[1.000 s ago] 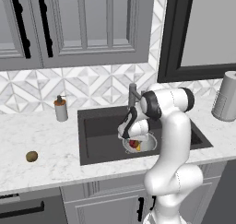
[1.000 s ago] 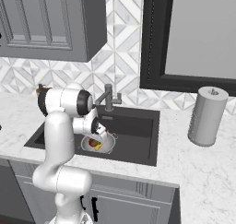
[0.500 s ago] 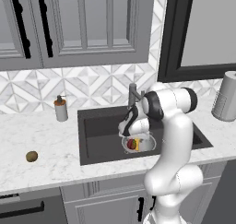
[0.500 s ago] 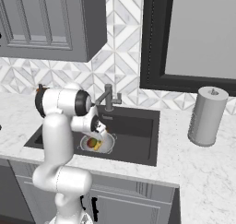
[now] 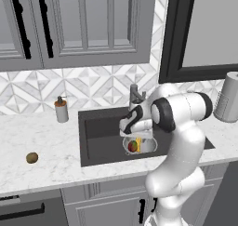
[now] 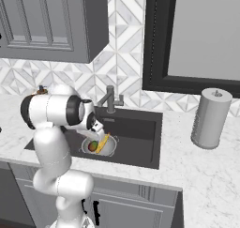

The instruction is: Put the colander in the sink, put the kiwi, banana, mango in the colander, and turn on the sink faucet and pour water over the colander.

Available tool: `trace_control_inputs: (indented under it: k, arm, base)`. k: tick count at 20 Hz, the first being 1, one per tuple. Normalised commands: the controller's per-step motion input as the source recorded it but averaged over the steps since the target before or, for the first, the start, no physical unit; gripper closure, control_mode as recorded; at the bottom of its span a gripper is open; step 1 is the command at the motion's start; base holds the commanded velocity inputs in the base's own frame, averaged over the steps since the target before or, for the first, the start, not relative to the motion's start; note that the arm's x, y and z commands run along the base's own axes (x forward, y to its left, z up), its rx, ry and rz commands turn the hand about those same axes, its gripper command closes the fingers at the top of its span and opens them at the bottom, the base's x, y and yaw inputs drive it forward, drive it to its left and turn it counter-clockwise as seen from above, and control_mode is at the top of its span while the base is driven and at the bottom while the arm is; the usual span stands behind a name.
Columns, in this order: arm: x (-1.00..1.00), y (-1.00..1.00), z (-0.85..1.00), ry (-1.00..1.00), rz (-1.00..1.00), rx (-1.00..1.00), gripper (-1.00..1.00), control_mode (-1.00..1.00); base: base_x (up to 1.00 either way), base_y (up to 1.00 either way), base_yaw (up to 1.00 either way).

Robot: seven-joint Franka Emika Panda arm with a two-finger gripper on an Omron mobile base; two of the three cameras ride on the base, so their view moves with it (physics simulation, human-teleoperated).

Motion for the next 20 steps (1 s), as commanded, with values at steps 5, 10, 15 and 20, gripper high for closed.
trace_control_inputs:
  k: [5,10,15,20]
  arm:
    - [-0.72,0.5,0.51,0.0,0.0,0.0,-1.0,-1.0]
    - [-0.2,0.46,0.89,0.0,0.0,0.0,-1.0,-1.0]
    - [-0.15,0.41,0.83,0.01,0.0,0.01,-1.0,-1.0]
    - [-0.5,0.48,0.48,0.1,-0.01,0.02,-1.0,-1.0]
  base:
    - [0.0,0.0,0.0]
    - [0.0,0.0,0.0]
    - [0.0,0.0,0.0]
    - [0.0,0.0,0.0]
